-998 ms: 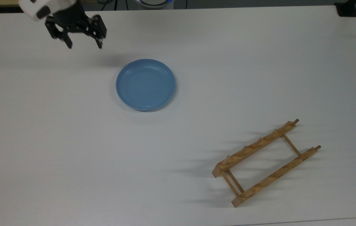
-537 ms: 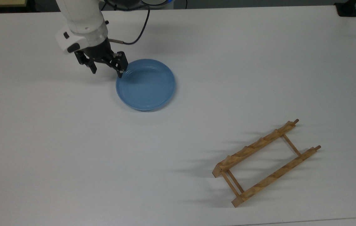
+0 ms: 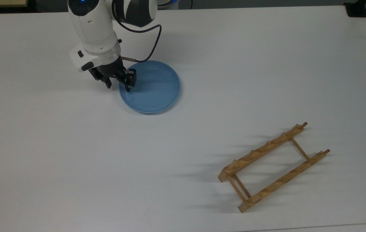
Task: Place plate in plate rack
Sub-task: 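Close the gripper on the plate rim and tilt the plate up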
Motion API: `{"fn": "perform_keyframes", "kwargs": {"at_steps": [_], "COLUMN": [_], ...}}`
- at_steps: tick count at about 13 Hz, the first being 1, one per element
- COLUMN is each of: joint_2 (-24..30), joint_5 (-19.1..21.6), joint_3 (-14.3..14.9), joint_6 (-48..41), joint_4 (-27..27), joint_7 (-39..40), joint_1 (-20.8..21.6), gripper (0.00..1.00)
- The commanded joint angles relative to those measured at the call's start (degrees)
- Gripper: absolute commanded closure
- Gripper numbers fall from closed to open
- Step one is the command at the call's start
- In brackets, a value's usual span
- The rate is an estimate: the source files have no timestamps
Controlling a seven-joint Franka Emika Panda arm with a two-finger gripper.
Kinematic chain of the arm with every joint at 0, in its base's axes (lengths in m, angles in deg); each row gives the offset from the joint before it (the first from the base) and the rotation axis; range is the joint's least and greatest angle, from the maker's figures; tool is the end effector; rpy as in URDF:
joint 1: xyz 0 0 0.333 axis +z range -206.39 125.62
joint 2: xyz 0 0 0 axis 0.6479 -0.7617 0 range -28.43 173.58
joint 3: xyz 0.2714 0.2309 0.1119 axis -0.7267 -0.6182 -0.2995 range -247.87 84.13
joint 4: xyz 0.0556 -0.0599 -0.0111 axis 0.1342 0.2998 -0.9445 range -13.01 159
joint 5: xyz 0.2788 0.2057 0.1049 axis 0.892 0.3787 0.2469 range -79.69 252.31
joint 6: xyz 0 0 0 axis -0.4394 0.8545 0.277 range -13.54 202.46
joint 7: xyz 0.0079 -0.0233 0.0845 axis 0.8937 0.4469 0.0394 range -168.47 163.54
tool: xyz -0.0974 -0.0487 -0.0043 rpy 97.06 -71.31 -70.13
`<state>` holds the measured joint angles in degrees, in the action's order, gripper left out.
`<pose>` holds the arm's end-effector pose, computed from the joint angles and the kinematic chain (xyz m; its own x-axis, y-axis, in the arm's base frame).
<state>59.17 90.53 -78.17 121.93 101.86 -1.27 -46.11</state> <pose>0.5680 -0.0911 0.3960 0.9807 -0.1916 0.0391 -0.1901 -0.9810 -0.0388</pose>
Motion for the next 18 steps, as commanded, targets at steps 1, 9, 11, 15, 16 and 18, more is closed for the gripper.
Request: {"fn": "perform_keyframes", "kwargs": {"at_steps": [1, 9, 11, 15, 16, 18], "joint_2": [0.3, 1.6, 1.6, 3.6, 4.0, 5.4], "joint_5": [-0.9, -0.9, -0.9, -0.9, -0.9, -0.8], "joint_3": [0.3, 0.3, 0.3, 0.3, 0.3, 0.3], "joint_6": [0.6, -0.3, -0.9, -1.0, -1.0, -1.0], "joint_4": [-0.6, -1.8, -1.9, -2.7, -3.1, -3.5], "joint_7": [-1.5, -2.8, -2.7, -2.8, -2.9, -2.9], "joint_1": [0.4, 0.3, 0.1, -0.1, 0.1, 0.1], "gripper": [0.69, 1.00, 1.00, 1.00, 1.00, 1.00]}}
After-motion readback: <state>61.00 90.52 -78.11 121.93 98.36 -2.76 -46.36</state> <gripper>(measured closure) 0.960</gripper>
